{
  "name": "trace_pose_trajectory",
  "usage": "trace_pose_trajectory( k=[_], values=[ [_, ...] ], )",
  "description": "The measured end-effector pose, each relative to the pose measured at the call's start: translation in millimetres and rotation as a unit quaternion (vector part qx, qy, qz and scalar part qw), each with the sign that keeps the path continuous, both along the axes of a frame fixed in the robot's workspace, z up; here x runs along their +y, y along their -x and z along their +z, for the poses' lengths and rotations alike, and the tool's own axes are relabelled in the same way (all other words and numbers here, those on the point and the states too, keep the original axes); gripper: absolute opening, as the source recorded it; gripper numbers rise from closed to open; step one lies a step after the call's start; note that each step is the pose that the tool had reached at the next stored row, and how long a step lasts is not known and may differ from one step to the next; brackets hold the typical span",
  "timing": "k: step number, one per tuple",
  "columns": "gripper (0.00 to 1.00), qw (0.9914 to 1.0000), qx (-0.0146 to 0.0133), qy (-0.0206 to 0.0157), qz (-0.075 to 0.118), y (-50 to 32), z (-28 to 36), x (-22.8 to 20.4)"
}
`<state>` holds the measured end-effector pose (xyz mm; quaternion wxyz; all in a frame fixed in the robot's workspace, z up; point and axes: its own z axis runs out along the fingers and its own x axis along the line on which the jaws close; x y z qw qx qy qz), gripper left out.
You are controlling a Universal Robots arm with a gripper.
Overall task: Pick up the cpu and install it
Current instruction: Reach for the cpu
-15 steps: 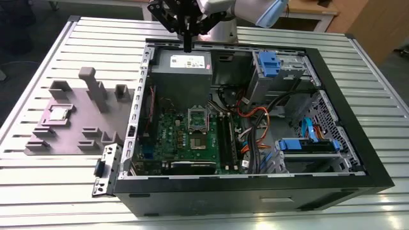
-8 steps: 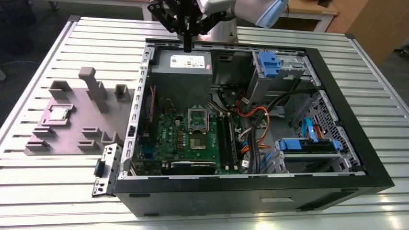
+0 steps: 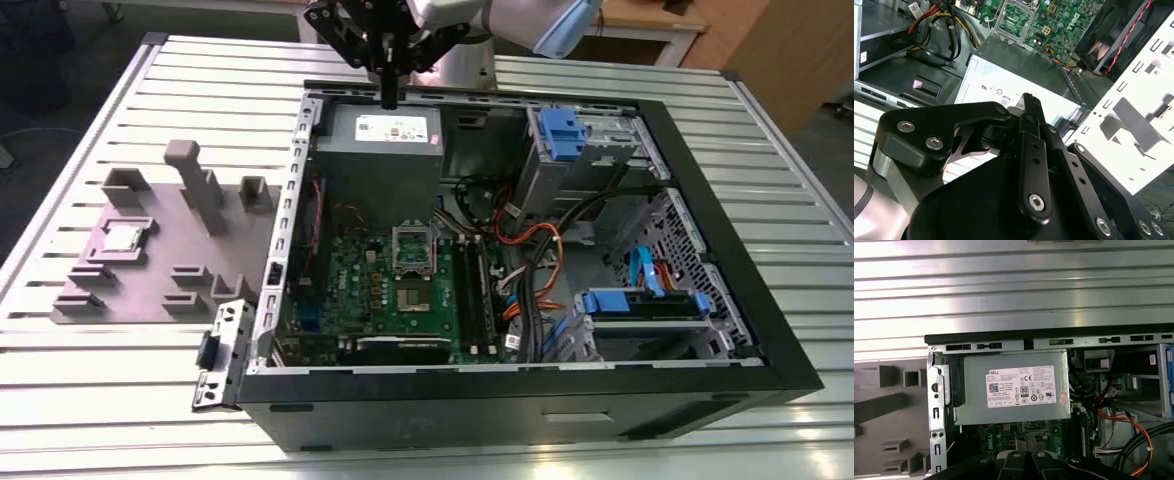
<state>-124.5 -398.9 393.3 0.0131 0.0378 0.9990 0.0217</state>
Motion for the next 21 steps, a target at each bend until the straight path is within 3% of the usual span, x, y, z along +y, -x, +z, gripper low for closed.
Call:
trace_pose_trajectory(
  k=[21],
  values=[
    [0.11,1.00000,0.0000,0.0000,0.000,10.1,-0.1,0.0]
  ],
)
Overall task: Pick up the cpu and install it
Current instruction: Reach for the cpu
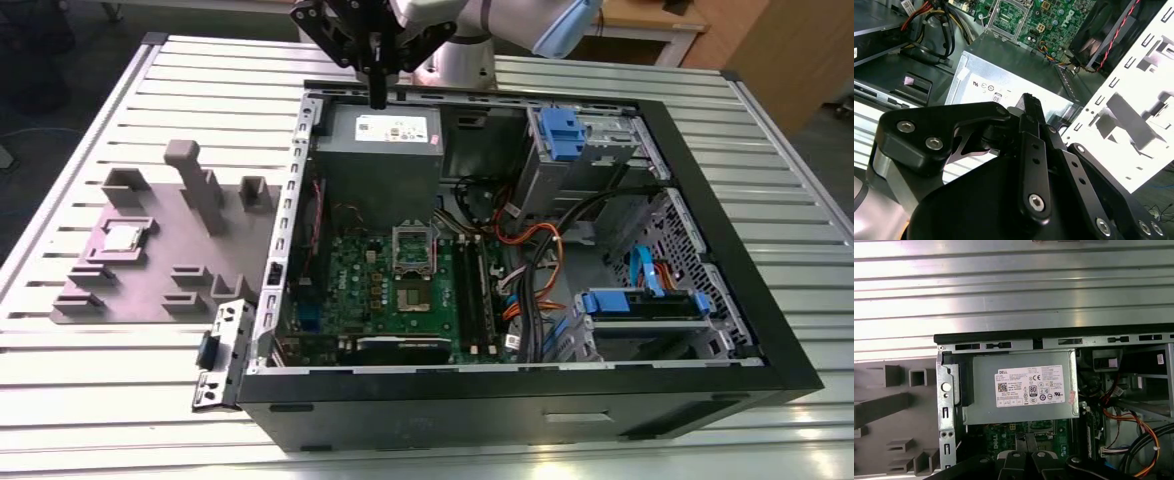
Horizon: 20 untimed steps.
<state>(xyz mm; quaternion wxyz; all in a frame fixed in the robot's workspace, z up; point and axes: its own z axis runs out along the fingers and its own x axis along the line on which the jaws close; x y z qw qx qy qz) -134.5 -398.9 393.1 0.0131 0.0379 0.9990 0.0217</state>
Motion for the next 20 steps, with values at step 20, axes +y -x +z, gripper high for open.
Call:
trace_pose_trajectory(
  k=[20],
  values=[
    [0.11,1.00000,-0.0001,-0.0001,0.000,5.7,-0.7,0.0]
  ],
)
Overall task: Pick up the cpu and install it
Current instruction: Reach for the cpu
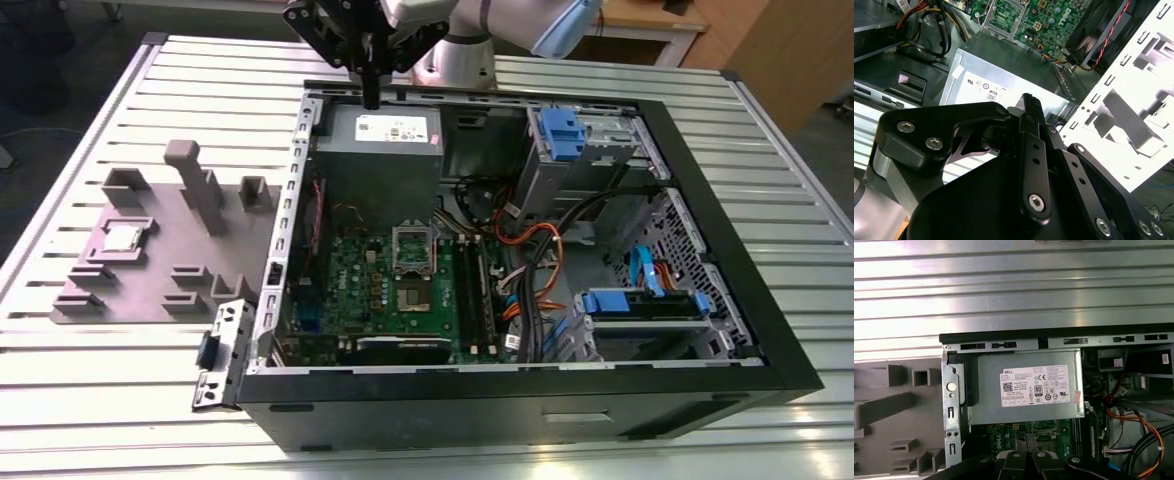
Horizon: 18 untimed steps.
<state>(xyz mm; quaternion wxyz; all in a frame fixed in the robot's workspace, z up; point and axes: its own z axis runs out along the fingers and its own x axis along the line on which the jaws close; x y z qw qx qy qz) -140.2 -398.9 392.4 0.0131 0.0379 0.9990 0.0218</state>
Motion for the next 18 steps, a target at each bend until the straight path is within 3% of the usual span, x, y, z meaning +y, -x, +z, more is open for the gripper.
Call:
trace_pose_trajectory(
  k=[18],
  values=[
    [0.11,1.00000,0.0001,0.0001,0.000,7.4,-0.3,0.0]
  ],
)
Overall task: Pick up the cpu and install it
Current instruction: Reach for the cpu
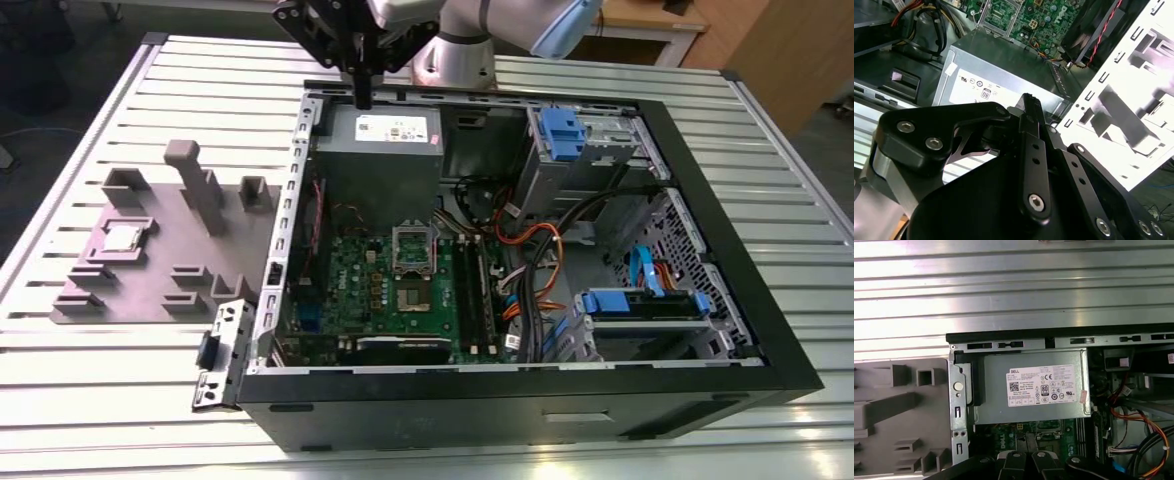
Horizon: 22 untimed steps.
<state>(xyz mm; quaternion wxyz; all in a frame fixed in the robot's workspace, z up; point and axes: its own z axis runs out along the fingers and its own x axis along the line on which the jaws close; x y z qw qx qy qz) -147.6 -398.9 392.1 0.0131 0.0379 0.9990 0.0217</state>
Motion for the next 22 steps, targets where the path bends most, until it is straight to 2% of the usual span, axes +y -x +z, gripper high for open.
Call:
trace_pose_trajectory(
  k=[22],
  values=[
    [0.11,1.00000,0.0000,0.0000,0.000,6.5,-0.5,0.0]
  ],
)
